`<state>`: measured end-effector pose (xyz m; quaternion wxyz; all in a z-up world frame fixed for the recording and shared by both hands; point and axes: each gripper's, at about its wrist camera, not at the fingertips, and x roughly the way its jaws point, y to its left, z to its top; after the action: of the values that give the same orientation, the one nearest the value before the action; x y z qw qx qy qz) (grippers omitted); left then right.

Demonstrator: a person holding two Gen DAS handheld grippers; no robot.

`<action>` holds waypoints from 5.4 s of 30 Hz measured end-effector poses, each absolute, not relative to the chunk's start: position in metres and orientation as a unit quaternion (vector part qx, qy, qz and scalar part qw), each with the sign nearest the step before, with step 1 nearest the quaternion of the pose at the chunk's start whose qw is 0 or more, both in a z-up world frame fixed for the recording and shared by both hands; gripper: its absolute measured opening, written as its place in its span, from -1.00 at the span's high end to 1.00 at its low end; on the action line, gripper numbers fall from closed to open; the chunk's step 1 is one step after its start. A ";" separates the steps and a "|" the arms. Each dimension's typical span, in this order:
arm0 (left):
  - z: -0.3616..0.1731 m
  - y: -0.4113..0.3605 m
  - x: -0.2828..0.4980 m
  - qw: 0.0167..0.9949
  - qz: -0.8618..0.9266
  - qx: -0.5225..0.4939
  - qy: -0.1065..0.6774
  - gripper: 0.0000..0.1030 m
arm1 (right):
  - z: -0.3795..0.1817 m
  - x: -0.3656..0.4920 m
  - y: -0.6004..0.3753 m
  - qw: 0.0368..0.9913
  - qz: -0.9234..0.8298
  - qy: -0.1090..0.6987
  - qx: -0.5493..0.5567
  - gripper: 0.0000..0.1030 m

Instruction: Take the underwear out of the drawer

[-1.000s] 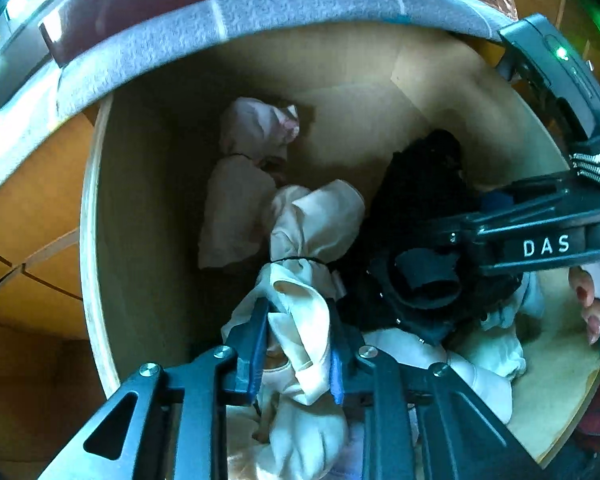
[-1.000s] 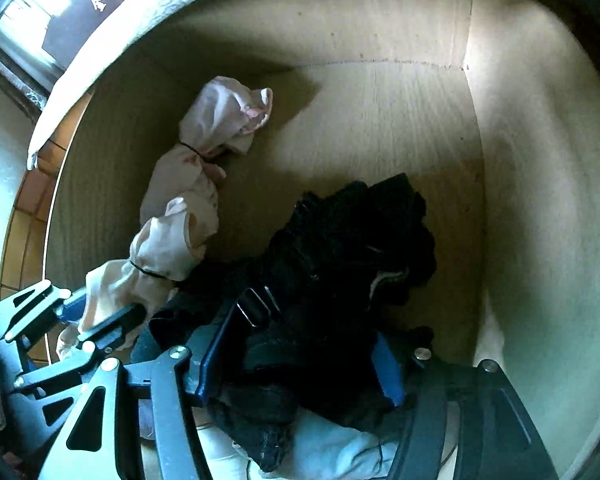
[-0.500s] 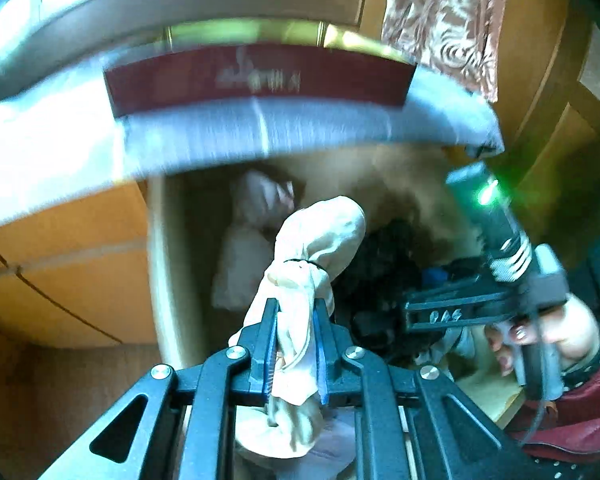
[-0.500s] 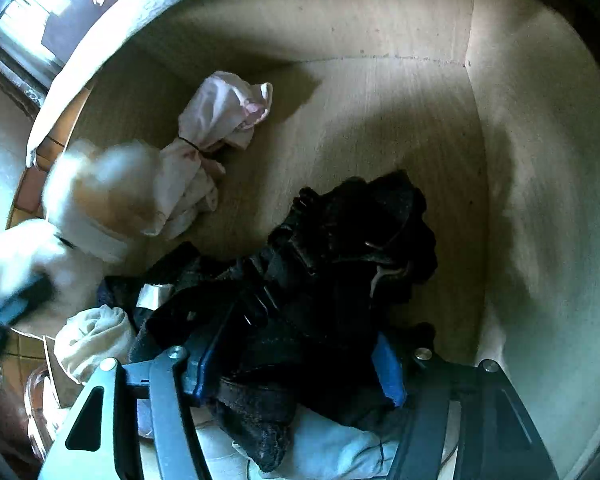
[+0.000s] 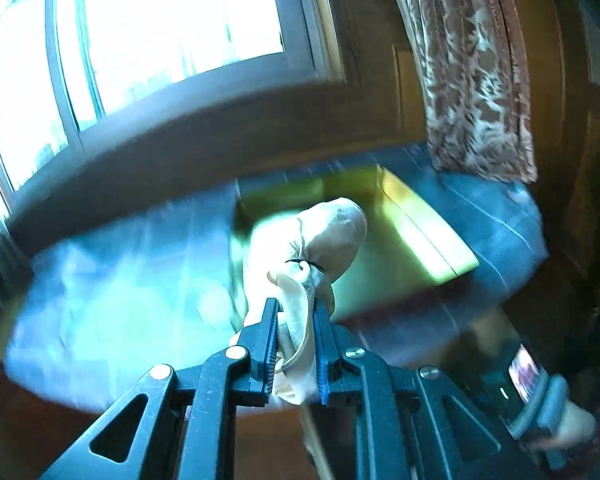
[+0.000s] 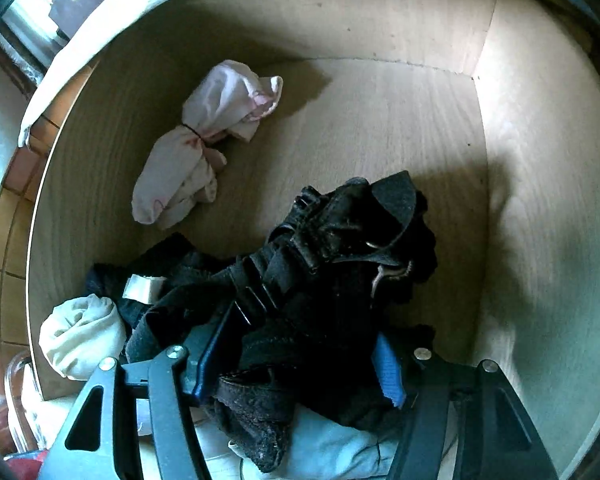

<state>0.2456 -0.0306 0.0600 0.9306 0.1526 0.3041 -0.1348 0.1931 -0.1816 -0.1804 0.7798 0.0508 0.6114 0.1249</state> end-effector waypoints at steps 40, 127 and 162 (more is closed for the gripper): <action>-0.027 -0.070 0.477 0.887 -0.051 0.175 0.424 0.46 | -0.179 0.193 -0.175 0.782 0.118 0.612 0.009 -0.23; -0.193 -0.112 0.251 0.802 -0.042 0.285 0.523 0.21 | -0.177 0.197 -0.196 0.793 0.105 0.599 0.036 -0.15; -0.198 -0.052 0.209 0.809 -0.096 0.183 0.550 0.38 | -0.128 0.171 -0.221 0.817 0.148 0.551 0.087 0.20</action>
<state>0.2094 -0.0521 -0.1983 0.8095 0.1831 0.5496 -0.0955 0.1710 -0.2210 -0.1280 0.8167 0.0867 0.5510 0.1481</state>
